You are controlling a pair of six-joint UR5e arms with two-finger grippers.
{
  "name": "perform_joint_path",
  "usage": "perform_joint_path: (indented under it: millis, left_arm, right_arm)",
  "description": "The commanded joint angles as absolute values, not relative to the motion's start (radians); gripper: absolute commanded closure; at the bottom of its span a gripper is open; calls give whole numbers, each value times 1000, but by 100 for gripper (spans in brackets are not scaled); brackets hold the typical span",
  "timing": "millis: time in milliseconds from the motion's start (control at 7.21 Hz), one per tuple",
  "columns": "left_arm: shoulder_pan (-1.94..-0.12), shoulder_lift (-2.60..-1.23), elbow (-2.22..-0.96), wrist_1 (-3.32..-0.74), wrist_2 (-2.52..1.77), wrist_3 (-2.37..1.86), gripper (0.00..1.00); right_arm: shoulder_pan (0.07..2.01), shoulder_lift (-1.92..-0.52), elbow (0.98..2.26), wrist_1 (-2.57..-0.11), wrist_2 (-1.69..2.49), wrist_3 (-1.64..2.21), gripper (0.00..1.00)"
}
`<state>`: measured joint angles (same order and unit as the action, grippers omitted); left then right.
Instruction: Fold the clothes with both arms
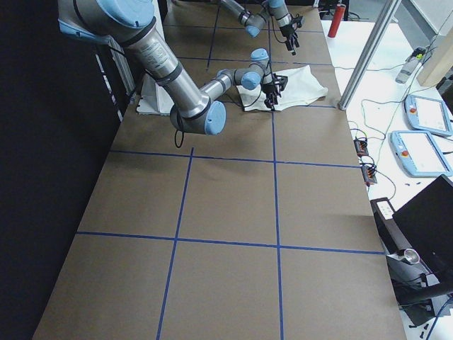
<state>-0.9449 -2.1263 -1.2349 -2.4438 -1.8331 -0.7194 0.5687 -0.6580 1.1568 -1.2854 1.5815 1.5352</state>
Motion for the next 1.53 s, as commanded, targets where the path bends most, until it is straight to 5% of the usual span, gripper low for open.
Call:
perform_joint_path:
  millis: [0,694,971,1110,1387]
  left_arm:
    - [-945,-2126,-1235,-2444,-1833,-719,0]
    - [-945,-2125,-1235,-2444,-1833,-718,0]
    - [-945,-2125,-1235,-2444,-1832,-718,0]
    - [-945,-2125,-1235,-2444,-1833,-718,0]
    - [-945,-2126,-1235,-2444,-1833,-719,0]
  right_arm:
    - [565,-661,1154,-1285,1582,1537,47]
    - [555,-658,1154,-1285,1580,1539,53]
    - [555,-655,1154,-1285,1580,1554,90]
    - [554,-655,1154,-1285,1580,1555,100]
    - [554,-658,1155,-1285,1580,1557,100]
